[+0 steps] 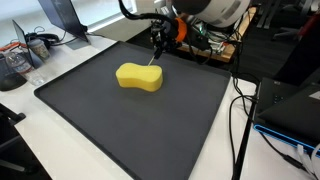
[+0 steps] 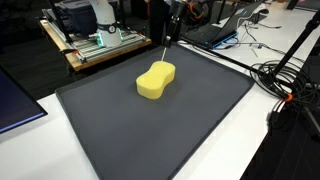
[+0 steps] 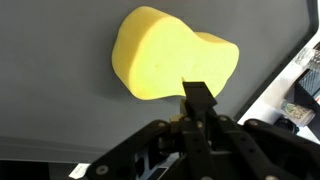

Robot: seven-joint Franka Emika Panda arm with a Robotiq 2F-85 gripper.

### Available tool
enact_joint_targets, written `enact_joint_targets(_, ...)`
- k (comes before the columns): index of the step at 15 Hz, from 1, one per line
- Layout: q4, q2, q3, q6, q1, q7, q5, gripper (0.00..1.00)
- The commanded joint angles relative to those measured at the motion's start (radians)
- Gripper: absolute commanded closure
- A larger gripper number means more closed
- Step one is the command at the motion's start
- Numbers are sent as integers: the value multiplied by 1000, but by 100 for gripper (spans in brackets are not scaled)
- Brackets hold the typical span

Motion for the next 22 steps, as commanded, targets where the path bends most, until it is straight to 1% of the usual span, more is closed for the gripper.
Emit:
enact_joint_targets(1,-8,-95,187,21,-250,-48,20,97)
enact_joint_targets(2,-11,-108,252,21,-322,-41,18,97)
enact_joint_targets(4,-5,-117,411,23,-480,-9,13,97)
enact_joint_targets(8,92,-58,718,29,-803,-14,13,97)
enact_joint_targets(15,56,3,1243,26,-1353,80,9,97)
enact_joint_targets(17,11,8,1372,22,-1495,110,7,97)
enact_joint_targets(20,-61,21,1512,17,-1658,130,6,97)
enact_joint_targets(22,-129,29,1581,16,-1746,144,6,97)
